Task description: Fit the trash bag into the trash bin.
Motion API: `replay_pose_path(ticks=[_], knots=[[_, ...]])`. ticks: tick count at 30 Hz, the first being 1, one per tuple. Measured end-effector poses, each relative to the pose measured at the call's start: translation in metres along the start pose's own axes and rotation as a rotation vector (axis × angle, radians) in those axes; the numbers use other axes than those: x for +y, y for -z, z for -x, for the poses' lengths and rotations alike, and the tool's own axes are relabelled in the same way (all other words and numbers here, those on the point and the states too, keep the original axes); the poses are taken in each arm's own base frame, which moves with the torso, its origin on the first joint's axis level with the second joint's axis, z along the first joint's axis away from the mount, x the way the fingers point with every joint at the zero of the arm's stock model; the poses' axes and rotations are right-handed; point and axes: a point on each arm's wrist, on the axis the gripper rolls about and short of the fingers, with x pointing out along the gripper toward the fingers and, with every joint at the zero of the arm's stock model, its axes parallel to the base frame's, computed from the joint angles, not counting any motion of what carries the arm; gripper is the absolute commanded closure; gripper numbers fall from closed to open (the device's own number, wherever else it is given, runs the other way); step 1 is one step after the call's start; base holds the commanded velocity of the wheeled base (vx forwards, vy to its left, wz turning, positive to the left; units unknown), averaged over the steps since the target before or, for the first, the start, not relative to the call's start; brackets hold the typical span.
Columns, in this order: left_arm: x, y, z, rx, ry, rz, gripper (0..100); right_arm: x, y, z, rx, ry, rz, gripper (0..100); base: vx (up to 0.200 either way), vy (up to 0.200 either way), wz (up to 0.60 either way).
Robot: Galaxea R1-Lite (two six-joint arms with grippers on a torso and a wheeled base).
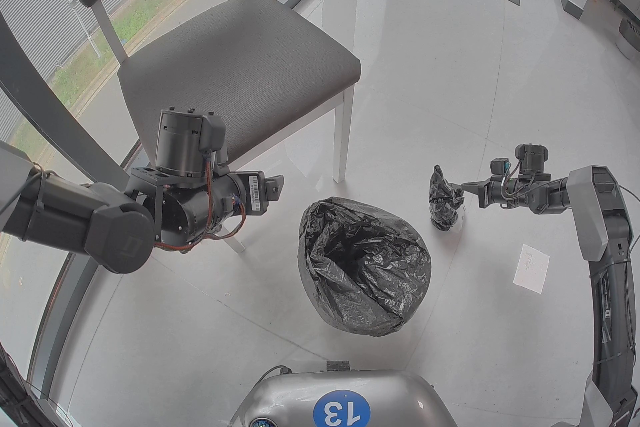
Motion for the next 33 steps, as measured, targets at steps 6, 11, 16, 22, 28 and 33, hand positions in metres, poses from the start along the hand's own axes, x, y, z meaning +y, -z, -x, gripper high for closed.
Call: replay_pose_path(ticks=[6, 11, 16, 22, 28, 33], knots=[[0.0, 0.0, 0.0, -0.001, 0.0, 0.001, 0, 0.001, -0.009, 0.006, -0.01, 0.005, 0.008, 0, 0.0, 0.0, 0.0], [0.0, -0.001, -0.001, -0.003, 0.001, 0.001, 0, 0.001, -0.015, 0.007, -0.02, 0.006, 0.013, 0, 0.0, 0.0, 0.0], [-0.001, -0.001, -0.002, -0.003, 0.0, 0.0, 0, 0.001, -0.003, 0.001, 0.019, -0.007, -0.02, 0, 0.0, 0.0, 0.0], [-0.002, -0.003, -0.006, -0.011, 0.001, -0.002, 0, 0.005, 0.028, -0.013, 0.106, -0.039, -0.084, 0, 0.0, 0.0, 0.0], [-0.004, -0.007, -0.01, -0.023, -0.003, 0.0, 0, 0.003, 0.068, -0.024, 0.186, -0.055, -0.149, 0, 0.0, 0.0, 0.0], [-0.005, -0.008, -0.015, -0.027, -0.006, 0.001, 0, -0.005, 0.093, -0.024, 0.219, -0.048, -0.161, 0, 0.0, 0.0, 0.0]])
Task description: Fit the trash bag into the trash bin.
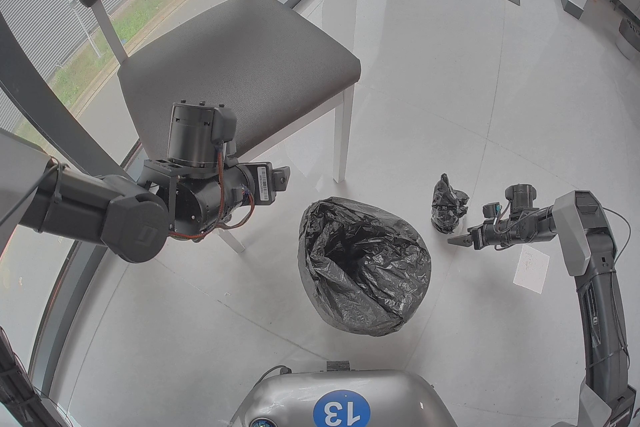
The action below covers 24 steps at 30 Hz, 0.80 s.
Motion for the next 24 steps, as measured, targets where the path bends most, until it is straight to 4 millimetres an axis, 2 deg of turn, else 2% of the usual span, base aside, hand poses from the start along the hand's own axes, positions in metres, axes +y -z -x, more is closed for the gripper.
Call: replay_pose_path(ticks=[4, 8, 11, 17, 24], knots=[[0.0, -0.001, -0.004, -0.001, -0.003, 0.002, 0, -0.005, 0.005, 0.002, 0.006, 0.005, 0.011, 0, 0.0, 0.0, 0.0], [0.0, 0.0, -0.006, 0.0, -0.005, 0.004, 0, -0.005, -0.003, 0.008, -0.003, 0.01, 0.036, 0, 0.0, 0.0, 0.0], [0.001, 0.0, -0.007, 0.001, -0.006, 0.006, 0, -0.002, -0.02, 0.018, -0.032, 0.02, 0.084, 0, 0.0, 0.0, 0.0], [0.001, 0.0, -0.005, -0.001, -0.004, 0.01, 0, 0.007, -0.068, 0.047, -0.143, 0.066, 0.201, 0, 0.0, 0.0, 0.0], [0.002, -0.002, -0.004, -0.005, -0.004, 0.015, 0, 0.013, -0.102, 0.063, -0.302, 0.12, 0.338, 0, 0.0, 0.0, 0.0]])
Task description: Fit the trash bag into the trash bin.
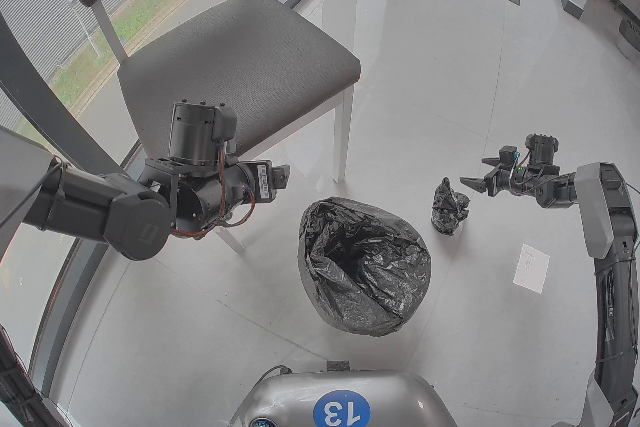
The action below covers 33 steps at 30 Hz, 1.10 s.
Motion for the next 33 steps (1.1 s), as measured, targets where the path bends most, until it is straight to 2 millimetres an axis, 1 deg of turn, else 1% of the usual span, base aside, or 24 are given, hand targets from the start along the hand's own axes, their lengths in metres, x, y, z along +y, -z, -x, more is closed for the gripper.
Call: replay_pose_path(ticks=[2, 4, 11, 15, 19, 21, 26, 30, 33], knots=[[0.0, 0.0, 0.0, -0.006, 0.001, 0.002, 0, -0.001, -0.006, -0.001, -0.049, 0.017, 0.041, 0, 0.0, 0.0, 0.0], [0.0, 0.0, 0.0, -0.014, 0.002, 0.005, 0, 0.001, -0.008, -0.004, -0.08, 0.02, 0.064, 0, 0.0, 0.0, 0.0], [0.001, 0.001, 0.0, -0.018, 0.003, 0.005, 0, 0.017, -0.006, -0.019, -0.088, -0.018, 0.06, 0, 0.0, 0.0, 0.0], [0.001, 0.001, 0.0, -0.02, 0.002, 0.006, 0, 0.02, -0.005, -0.022, -0.082, -0.028, 0.052, 0, 0.0, 0.0, 0.0], [0.001, 0.0, 0.0, -0.024, 0.001, 0.007, 0, 0.022, 0.002, -0.025, -0.065, -0.037, 0.038, 0, 0.0, 0.0, 0.0], [0.001, 0.0, 0.0, -0.024, 0.001, 0.007, 0, 0.023, 0.007, -0.027, -0.057, -0.042, 0.032, 0, 0.0, 0.0, 0.0], [0.001, 0.001, -0.001, -0.024, 0.001, 0.006, 0, 0.029, 0.026, -0.037, -0.02, -0.064, -0.003, 0, 0.0, 0.0, 0.0], [0.001, 0.001, -0.002, -0.025, -0.001, 0.006, 0, 0.037, 0.047, -0.045, 0.034, -0.092, -0.048, 0, 0.0, 0.0, 0.0], [0.001, 0.001, -0.002, -0.025, -0.001, 0.006, 0, 0.039, 0.057, -0.048, 0.054, -0.099, -0.064, 0, 0.0, 0.0, 0.0]])
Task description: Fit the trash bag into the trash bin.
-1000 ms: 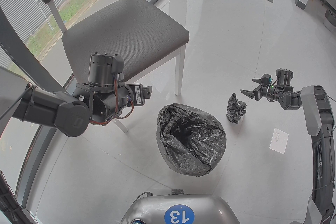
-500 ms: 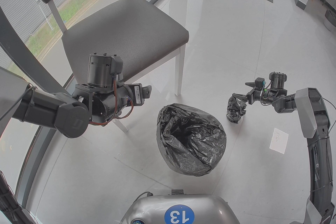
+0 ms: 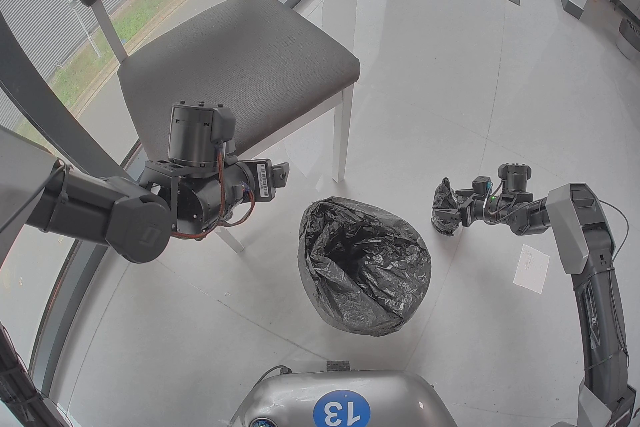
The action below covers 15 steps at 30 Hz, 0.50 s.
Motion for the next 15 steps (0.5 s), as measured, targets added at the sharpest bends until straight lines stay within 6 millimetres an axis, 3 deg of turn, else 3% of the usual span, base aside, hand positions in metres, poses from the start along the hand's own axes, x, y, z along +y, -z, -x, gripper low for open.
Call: replay_pose_path(ticks=[10, 11, 15], knots=[[-0.001, 0.001, -0.006, -0.018, 0.008, 0.003, 0, -0.011, 0.021, 0.005, 0.033, 0.018, -0.026, 0, 0.0, 0.0, 0.0], [-0.001, 0.001, -0.007, -0.018, 0.009, 0.003, 0, -0.012, 0.022, 0.006, 0.034, 0.02, -0.025, 100, 0.0, 0.0, 0.0], [-0.001, 0.004, -0.009, -0.012, 0.007, 0.001, 0, -0.014, 0.025, 0.008, 0.04, 0.024, -0.026, 100, 0.0, 0.0, 0.0]])
